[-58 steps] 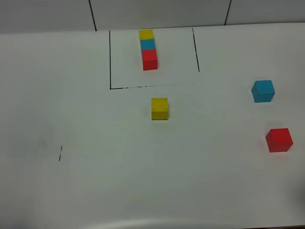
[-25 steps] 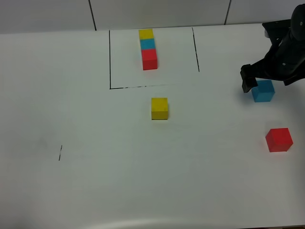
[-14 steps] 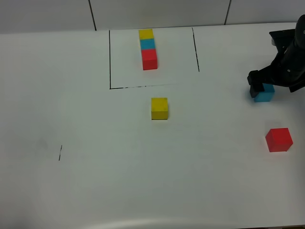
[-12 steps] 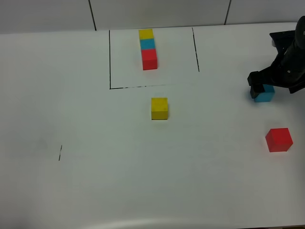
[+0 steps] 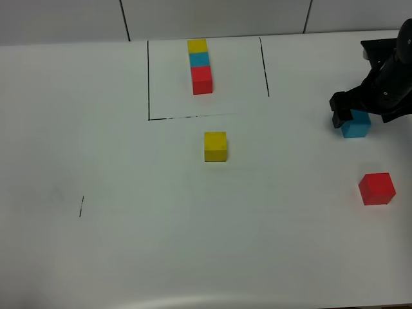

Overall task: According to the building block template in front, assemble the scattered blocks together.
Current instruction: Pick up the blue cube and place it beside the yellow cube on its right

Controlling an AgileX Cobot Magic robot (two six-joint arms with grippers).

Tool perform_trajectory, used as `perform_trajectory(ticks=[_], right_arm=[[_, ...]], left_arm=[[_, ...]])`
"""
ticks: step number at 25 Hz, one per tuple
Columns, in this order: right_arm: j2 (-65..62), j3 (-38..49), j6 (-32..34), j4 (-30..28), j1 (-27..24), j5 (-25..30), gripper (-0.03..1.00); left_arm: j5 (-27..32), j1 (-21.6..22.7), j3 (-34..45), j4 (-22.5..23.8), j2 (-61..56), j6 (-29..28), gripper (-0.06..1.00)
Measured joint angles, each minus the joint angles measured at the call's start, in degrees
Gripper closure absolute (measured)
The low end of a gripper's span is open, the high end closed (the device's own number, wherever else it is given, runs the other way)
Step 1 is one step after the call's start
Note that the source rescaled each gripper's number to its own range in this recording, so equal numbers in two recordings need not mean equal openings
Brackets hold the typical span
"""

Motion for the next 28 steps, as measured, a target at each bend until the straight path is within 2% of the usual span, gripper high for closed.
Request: perform_trajectory(ticks=[4, 7, 10, 13, 14, 20, 23, 25, 28], right_arm=[[0.36, 0.0, -0.05, 0.0, 0.0, 0.0, 0.22], [0.36, -0.06, -0.05, 0.0, 0.0, 0.0, 0.35], [0.38, -0.1, -0.05, 0.0, 0.0, 0.0, 0.58], [0.38, -0.1, -0.05, 0.12, 0.0, 0.16, 0.93], [0.38, -0.1, -0.05, 0.12, 0.0, 0.16, 0.97], [0.38, -0.23, -0.05, 0.12, 0.0, 0.33, 0.97], [-0.47, -1.06, -1.14, -0.03, 0.53, 2.55, 0.97], [-2.22, -1.85, -5.1, -0.63, 1.9, 4.68, 0.97], [-4.99, -2.55, -18.83, -1.06, 5.72, 10.07, 0.97]], left_arm=[[0.0, 0.0, 0.0, 0.0, 0.0, 0.0, 0.31], [0.0, 0.0, 0.0, 0.0, 0.0, 0.0, 0.31], [0.0, 0.0, 0.0, 0.0, 0.0, 0.0, 0.31], [0.0, 0.0, 0.0, 0.0, 0.0, 0.0, 0.31], [0.0, 0.0, 0.0, 0.0, 0.0, 0.0, 0.31], [0.0, 0.0, 0.0, 0.0, 0.0, 0.0, 0.31], [0.0, 0.0, 0.0, 0.0, 0.0, 0.0, 0.31], [0.0, 0.0, 0.0, 0.0, 0.0, 0.0, 0.31], [0.0, 0.0, 0.0, 0.0, 0.0, 0.0, 0.31]])
